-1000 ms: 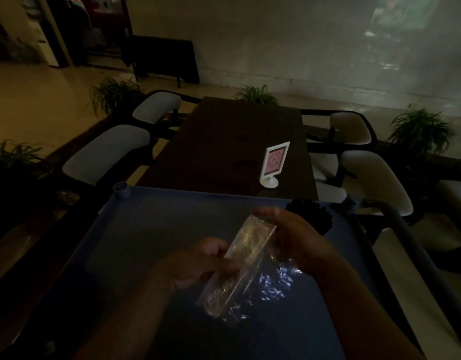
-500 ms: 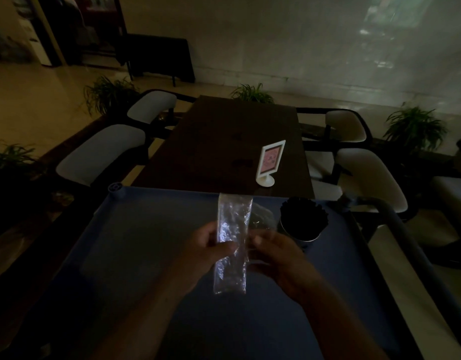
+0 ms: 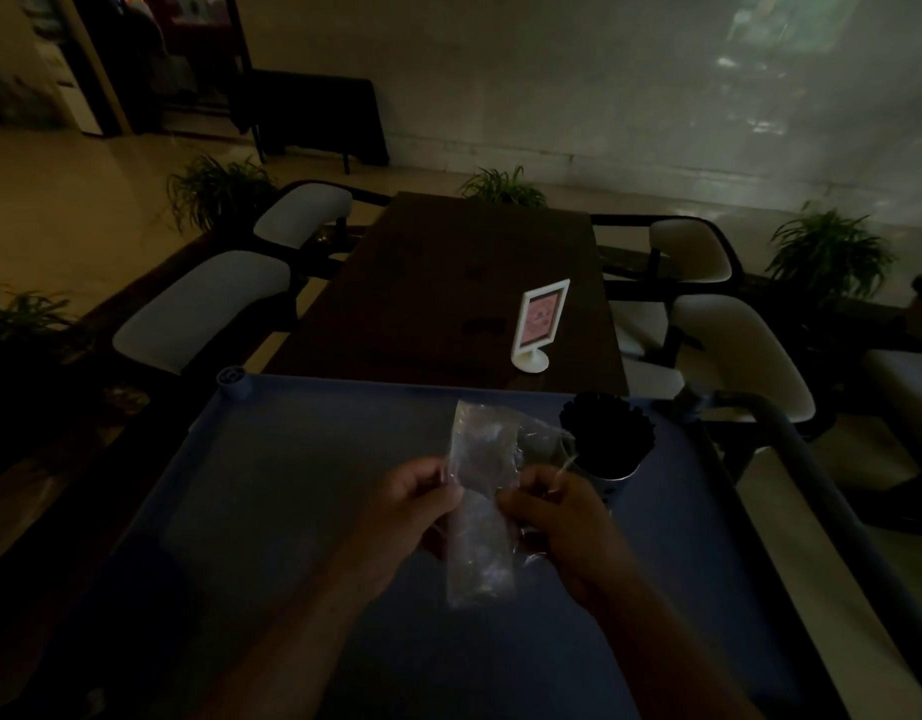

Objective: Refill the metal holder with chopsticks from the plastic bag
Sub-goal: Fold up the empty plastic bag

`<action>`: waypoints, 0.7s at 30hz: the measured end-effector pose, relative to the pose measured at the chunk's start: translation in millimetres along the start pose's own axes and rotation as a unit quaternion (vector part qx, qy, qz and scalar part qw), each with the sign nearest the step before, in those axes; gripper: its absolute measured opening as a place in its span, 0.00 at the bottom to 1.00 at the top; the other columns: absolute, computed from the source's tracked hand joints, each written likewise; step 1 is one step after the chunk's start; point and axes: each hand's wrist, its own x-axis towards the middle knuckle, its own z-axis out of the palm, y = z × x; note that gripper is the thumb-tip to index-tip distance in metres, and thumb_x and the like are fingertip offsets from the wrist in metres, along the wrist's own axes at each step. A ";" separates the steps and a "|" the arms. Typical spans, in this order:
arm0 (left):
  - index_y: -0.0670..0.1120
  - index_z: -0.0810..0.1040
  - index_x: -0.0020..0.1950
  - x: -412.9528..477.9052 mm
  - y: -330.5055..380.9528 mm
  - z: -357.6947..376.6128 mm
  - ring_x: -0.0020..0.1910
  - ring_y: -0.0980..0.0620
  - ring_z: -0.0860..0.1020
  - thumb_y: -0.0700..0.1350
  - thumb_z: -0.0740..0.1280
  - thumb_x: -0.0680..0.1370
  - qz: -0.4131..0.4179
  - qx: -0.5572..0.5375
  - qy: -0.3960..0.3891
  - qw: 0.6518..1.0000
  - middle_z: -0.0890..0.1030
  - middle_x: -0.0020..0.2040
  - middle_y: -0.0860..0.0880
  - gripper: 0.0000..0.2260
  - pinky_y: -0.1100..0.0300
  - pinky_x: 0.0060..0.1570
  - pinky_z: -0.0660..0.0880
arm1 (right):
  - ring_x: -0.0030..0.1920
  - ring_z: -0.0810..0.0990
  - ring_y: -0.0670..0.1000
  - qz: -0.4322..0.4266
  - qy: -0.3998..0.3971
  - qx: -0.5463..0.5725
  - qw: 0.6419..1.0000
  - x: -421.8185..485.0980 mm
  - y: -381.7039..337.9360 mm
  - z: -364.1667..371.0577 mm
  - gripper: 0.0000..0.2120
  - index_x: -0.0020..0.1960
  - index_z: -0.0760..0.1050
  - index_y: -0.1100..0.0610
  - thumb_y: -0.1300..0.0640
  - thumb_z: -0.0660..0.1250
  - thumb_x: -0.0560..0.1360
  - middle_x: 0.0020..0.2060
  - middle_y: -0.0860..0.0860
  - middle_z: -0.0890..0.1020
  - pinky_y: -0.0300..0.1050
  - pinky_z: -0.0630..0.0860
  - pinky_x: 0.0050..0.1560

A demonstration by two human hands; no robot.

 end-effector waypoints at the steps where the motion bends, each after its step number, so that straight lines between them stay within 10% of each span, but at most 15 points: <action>1: 0.51 0.82 0.52 -0.9 0.3 0.2 0.44 0.47 0.85 0.41 0.64 0.79 0.006 0.001 -0.003 1.000 0.86 0.47 0.47 0.09 0.56 0.38 0.81 | 0.34 0.83 0.50 -0.003 0.001 0.002 1.000 -0.5 0.4 0.1 0.14 0.35 0.82 0.49 0.63 0.68 0.76 0.35 0.51 0.85 0.42 0.80 0.34; 7: 0.58 0.79 0.60 -0.6 -8.4 -0.9 0.54 0.46 0.83 0.48 0.69 0.75 -0.012 -0.070 -0.020 0.997 0.84 0.55 0.49 0.14 0.47 0.49 0.82 | 0.33 0.76 0.57 0.000 -0.010 0.069 0.998 -0.6 7.0 -6.7 0.02 0.46 0.80 0.61 0.64 0.69 0.75 0.36 0.59 0.79 0.47 0.74 0.35; 11: 0.50 0.77 0.64 1.5 -13.2 -2.1 0.59 0.43 0.81 0.47 0.70 0.75 -0.001 -0.151 -0.033 0.988 0.83 0.60 0.44 0.17 0.53 0.49 0.80 | 0.28 0.72 0.49 -0.002 -0.039 0.110 0.993 -2.1 8.0 -9.3 0.11 0.52 0.79 0.64 0.63 0.69 0.70 0.34 0.55 0.79 0.41 0.69 0.29; 21: 0.51 0.86 0.39 4.9 -11.6 0.9 0.36 0.54 0.83 0.42 0.69 0.69 0.037 -0.138 0.042 0.989 0.86 0.36 0.51 0.07 0.59 0.35 0.78 | 0.27 0.68 0.49 -0.028 -0.036 0.214 0.976 1.6 13.4 -21.1 0.07 0.38 0.81 0.61 0.68 0.65 0.68 0.35 0.60 0.73 0.38 0.66 0.25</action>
